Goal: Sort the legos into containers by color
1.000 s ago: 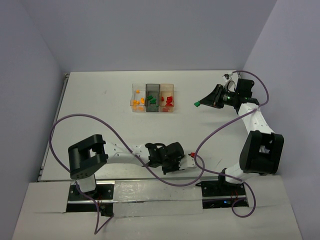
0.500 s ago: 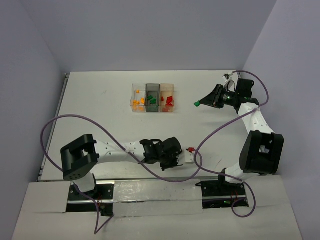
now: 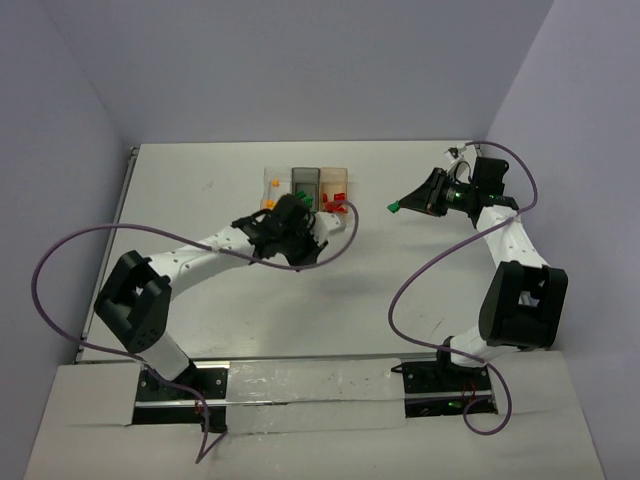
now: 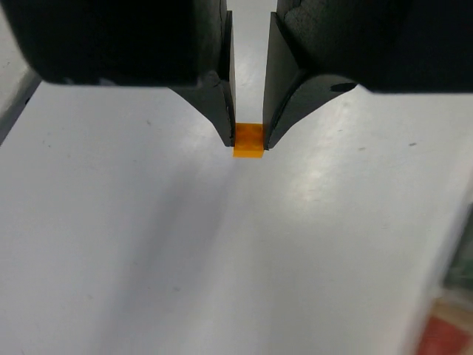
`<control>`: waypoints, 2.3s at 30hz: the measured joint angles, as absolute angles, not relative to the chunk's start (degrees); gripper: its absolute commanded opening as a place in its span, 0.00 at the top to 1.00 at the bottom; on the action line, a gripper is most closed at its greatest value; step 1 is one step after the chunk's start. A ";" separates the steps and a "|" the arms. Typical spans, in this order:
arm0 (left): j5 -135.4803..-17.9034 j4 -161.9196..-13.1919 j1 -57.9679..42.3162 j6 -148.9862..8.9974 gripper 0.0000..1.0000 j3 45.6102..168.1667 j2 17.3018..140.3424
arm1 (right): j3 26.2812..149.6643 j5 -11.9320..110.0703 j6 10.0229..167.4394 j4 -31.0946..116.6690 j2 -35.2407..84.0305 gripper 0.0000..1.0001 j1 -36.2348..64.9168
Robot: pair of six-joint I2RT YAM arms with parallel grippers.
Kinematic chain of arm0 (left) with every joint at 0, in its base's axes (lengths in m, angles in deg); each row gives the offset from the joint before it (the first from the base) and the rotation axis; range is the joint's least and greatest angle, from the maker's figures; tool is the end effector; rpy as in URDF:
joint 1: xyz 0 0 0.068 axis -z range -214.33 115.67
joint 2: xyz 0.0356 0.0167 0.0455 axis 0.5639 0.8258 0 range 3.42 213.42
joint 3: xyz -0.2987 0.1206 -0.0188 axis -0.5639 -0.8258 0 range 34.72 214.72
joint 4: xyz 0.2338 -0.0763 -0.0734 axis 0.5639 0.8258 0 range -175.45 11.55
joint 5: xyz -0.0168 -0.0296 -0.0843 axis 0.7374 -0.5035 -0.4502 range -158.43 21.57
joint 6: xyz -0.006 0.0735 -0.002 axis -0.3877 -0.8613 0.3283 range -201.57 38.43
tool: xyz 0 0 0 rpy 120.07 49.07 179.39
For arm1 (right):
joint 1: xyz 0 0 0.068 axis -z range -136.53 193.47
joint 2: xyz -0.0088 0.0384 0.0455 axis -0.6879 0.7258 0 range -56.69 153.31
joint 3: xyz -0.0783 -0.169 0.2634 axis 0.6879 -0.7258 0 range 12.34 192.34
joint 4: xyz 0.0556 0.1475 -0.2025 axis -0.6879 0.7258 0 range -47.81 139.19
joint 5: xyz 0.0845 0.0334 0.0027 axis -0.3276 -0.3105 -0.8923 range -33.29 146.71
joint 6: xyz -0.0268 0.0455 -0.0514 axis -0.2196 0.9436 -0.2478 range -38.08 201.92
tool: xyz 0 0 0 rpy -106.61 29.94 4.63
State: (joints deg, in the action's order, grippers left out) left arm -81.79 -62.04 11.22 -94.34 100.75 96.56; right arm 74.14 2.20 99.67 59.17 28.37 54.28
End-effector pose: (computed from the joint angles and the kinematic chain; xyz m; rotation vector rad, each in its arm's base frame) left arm 0.2441 -0.2693 0.2689 1.3059 2.1260 -0.5326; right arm 0.3244 -0.0109 0.3170 0.0318 2.1494 1.1337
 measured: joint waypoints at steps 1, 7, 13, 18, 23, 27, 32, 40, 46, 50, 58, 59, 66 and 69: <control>-82.31 -61.40 9.13 -94.39 0.99 102.33 96.58 | 74.14 2.09 99.88 59.06 28.37 1.00 54.28; -83.90 -60.41 -3.52 -94.13 1.00 114.41 100.33 | 74.14 1.40 100.31 58.56 28.47 1.00 54.28; -84.79 -60.46 -12.58 -92.02 0.99 124.42 109.68 | 74.14 0.72 100.29 58.44 29.18 1.00 54.08; -84.83 -60.30 -14.93 -90.73 0.98 126.18 115.21 | 74.14 0.52 100.26 58.47 29.39 1.00 53.38; -84.79 -60.33 -14.56 -90.48 0.89 127.48 119.02 | 74.14 -0.14 99.91 58.51 29.63 1.00 51.61; -84.70 -60.10 -14.80 -90.05 0.78 129.34 121.14 | 74.16 -0.63 99.13 58.61 29.68 1.00 49.63; -84.51 -59.71 -15.29 -89.73 0.57 131.38 122.49 | 74.58 -1.06 97.85 59.47 29.70 1.00 46.74; -85.66 -57.92 -16.02 -89.43 0.40 134.11 122.62 | 76.25 -1.40 96.41 60.35 29.71 1.00 42.42; -93.07 -56.15 -16.88 -89.19 0.40 133.05 120.58 | 77.08 -3.32 95.86 60.38 30.24 1.00 39.35; -107.34 -56.46 -17.63 -86.66 0.36 125.85 110.94 | 77.26 -7.60 96.32 58.85 30.66 1.00 36.87; -131.80 -70.06 -17.42 -70.50 0.28 109.29 87.73 | 77.33 -15.33 96.89 54.38 30.15 1.00 28.81; -133.29 -71.40 -17.42 -68.93 0.25 107.76 86.65 | 77.45 -15.89 96.55 54.46 30.00 1.00 27.95; -136.80 -73.03 -16.97 -64.47 0.19 100.70 85.58 | 78.64 -17.39 94.00 55.53 28.30 1.00 24.60; -137.12 -73.37 -15.82 -63.65 0.19 98.68 84.82 | 79.67 -16.86 91.72 57.70 27.56 1.00 22.91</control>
State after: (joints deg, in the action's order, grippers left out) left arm -137.12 -73.37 -15.82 -63.65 98.68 84.82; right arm 79.67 -16.86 91.72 57.70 27.56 22.91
